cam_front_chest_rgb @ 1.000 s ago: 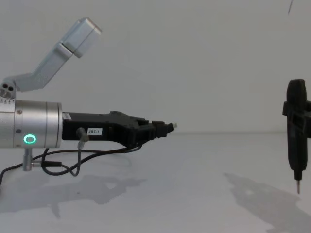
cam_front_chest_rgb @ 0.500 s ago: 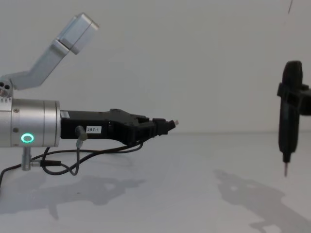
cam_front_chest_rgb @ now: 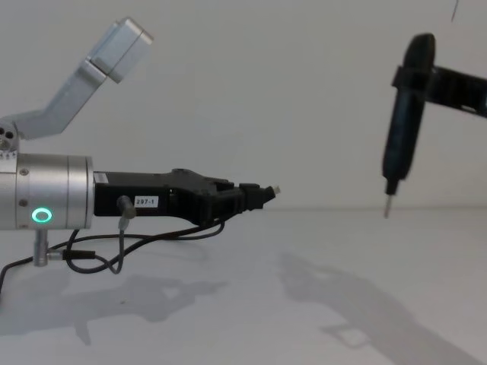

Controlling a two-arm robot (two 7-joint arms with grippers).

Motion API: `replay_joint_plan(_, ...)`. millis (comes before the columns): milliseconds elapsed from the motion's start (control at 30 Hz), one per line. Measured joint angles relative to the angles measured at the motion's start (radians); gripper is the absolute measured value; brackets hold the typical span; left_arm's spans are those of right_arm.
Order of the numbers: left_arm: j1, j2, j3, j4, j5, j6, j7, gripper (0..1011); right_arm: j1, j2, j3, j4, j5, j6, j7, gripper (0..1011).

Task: Pick up the data cable with the one hand.

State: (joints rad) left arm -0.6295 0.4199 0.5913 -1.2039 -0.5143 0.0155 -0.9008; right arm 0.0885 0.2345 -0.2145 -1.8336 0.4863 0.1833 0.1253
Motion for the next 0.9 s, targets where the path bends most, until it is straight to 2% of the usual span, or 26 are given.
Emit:
replay_joint_plan(133,0.000,0.000,0.000,-0.001,0.000,0.000,0.000,72,0.031,-0.014,-0.012,0.009,0.021,0.015,0.009,279)
replay_joint_plan(500,0.001,0.001,0.000,-0.002,-0.002,0.000,0.000,72,0.093,-0.036,-0.044,0.058,0.050,0.015,0.041,279)
replay_joint_plan(900,0.002,0.001,0.000,-0.003,-0.002,0.000,0.000,72,0.124,-0.053,-0.072,0.096,0.069,-0.002,0.062,279)
